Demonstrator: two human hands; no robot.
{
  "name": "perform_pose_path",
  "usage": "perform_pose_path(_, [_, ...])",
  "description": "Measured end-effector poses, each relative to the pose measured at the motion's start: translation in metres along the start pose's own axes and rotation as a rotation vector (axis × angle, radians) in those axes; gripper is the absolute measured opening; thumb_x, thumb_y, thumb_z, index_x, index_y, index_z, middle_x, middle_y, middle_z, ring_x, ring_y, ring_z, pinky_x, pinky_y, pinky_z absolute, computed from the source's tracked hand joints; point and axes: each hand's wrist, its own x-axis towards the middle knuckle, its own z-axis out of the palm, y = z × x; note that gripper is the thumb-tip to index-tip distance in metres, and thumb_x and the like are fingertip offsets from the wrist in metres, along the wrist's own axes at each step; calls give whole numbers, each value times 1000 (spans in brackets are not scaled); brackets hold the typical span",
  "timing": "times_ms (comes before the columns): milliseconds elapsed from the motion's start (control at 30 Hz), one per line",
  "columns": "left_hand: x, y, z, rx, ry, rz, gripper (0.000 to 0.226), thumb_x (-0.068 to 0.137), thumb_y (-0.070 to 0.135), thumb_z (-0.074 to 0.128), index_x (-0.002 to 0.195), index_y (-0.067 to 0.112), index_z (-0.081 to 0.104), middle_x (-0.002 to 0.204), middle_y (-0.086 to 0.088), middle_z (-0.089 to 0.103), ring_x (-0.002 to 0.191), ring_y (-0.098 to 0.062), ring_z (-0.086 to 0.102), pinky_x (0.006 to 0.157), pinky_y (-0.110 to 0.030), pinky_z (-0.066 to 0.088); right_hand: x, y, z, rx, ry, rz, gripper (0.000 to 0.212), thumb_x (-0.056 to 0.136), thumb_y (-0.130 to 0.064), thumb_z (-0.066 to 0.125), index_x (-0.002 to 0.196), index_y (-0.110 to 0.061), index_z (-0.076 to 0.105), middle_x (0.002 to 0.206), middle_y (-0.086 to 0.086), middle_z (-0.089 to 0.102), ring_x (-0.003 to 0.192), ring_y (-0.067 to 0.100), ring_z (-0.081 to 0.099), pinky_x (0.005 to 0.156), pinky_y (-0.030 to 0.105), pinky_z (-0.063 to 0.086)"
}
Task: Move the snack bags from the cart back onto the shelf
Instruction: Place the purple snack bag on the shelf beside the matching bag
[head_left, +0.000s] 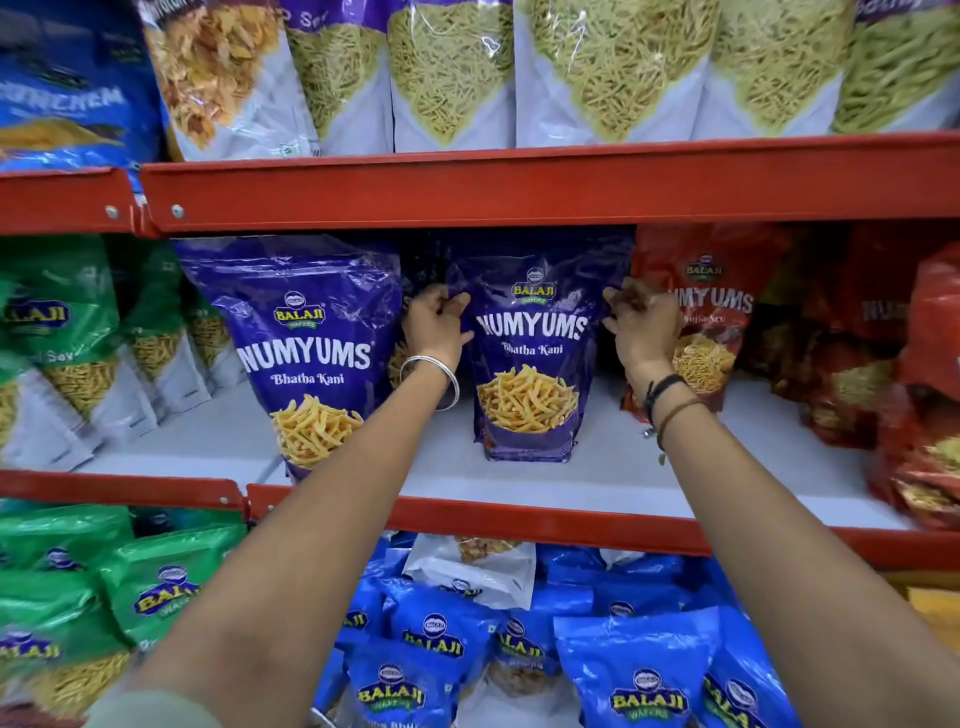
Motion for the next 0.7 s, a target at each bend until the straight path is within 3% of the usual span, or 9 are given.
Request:
perform_pose_path(67, [-3,-9,-1,187,18,99,31,90,21,53,116,4,50,119,-19,58,95,-24,56,74,-47,57,-3,8,-5,-29,6,-10,21,89,-6,48,107,-8,58,94,7,61,90,17,59,79,39,49])
perform_pose_path(133, [-10,-27,-5,304,-3,179,41,91,34,48,124,10,42,121,-14,56,99,-27,56,79,-50,56,-14,20,-13,-121,-15,3,31,90,-29,51,115,-10,55,107,10,64,101,23,59,93,44,47])
perform_pose_path(200, [-22,-52,-10,269,-62,139,48,92,41,40,132,15,35,123,-8,51,107,-23,51,93,-49,49,-30,35,-21,-244,-89,90,51,90,-49,41,123,-12,52,125,15,60,115,31,55,101,47,43])
perform_pose_path(300, [-43,-84,-14,203,-222,29,57,92,50,20,142,21,22,150,-6,31,133,-19,34,109,-35,28,-50,54,-28,-219,-332,340,78,83,-69,16,139,-19,36,146,9,42,129,27,44,111,46,33])
perform_pose_path(433, [-51,-95,-16,81,-332,-160,56,91,52,5,144,35,10,157,-1,17,144,-23,19,119,-48,19,-68,55,-26,-85,-468,396,79,76,-75,12,133,-28,42,138,3,50,104,10,55,97,32,39])
perform_pose_path(533, [-58,-89,-23,136,-376,-162,57,89,55,1,144,38,2,160,-1,5,146,-25,11,119,-54,15,-78,50,-25,-96,-432,392,87,71,-78,16,133,-24,44,138,6,50,113,17,54,104,35,39])
perform_pose_path(600, [-71,-79,-32,158,-411,-150,76,76,73,2,143,39,-2,160,-1,0,146,-24,8,119,-54,13,-85,45,-30,-118,-440,410,82,75,-75,15,130,-22,46,131,6,53,115,20,54,105,35,40])
perform_pose_path(667, [-82,-73,-44,170,-450,-180,110,48,92,10,143,39,-4,160,0,0,146,-22,8,120,-53,12,-94,40,-34,-126,-453,415,70,80,-71,13,118,-25,50,116,4,58,100,14,61,90,27,48])
perform_pose_path(700, [-86,-70,-49,185,-472,-190,115,42,94,11,143,40,-4,160,0,1,146,-22,8,119,-54,12,-98,38,-37,-127,-458,419,66,82,-69,13,114,-25,50,110,3,59,92,10,62,81,22,50])
